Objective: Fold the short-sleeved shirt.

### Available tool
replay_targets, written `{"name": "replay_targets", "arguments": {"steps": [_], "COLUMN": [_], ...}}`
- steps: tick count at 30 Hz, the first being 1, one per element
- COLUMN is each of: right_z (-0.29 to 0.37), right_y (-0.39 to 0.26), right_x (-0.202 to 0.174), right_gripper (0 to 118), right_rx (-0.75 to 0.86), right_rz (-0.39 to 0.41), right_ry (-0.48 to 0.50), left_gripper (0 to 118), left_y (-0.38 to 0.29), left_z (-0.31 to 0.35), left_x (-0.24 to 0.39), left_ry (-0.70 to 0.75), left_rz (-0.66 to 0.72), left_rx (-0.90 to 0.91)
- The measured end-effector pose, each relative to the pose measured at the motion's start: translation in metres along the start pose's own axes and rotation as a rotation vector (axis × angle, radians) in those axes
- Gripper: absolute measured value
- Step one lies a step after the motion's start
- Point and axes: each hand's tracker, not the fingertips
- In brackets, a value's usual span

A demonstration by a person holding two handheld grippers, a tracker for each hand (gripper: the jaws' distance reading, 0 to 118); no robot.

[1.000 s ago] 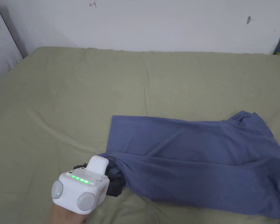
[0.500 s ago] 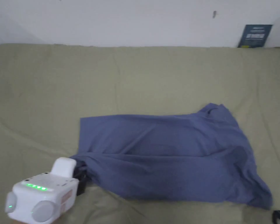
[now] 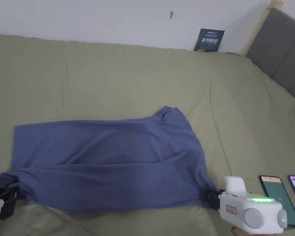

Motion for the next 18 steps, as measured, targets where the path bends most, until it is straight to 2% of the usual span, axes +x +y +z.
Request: {"name": "replay_targets", "arguments": {"steps": [1,2,5,9,13,18], "right_z": [0.003,0.005,0.012,0.04,0.078,0.111], "right_y": [0.001,0.001,0.005,0.004,-0.002,-0.018], "right_x": [-0.009,-0.016,-0.003,0.009,0.015,0.018], "right_gripper": [4,4,4,4,4,4], "right_rx": [0.042,0.008,0.005,0.042,0.06,0.051], "right_rz": [0.049,0.074,-0.049,-0.093,-0.121,-0.09], "right_ry": [0.001,-0.064,0.035,0.069,0.134,0.171], "left_gripper": [8,8,8,8,8,8], "left_y": [-0.001,-0.003,-0.009,-0.014,-0.02,-0.036], "left_z": [-0.003,-0.005,-0.006,0.009,0.036,0.076], "left_x": [0.001,0.002,-0.006,-0.011,-0.011,-0.013], "left_ry": [-0.003,0.004,-0.005,-0.018,-0.038,-0.059], "left_rz": [0.004,0.006,0.045,0.068,0.093,0.094], "left_rx": [-0.014,-0.026,-0.029,-0.019,0.013,0.024]}}
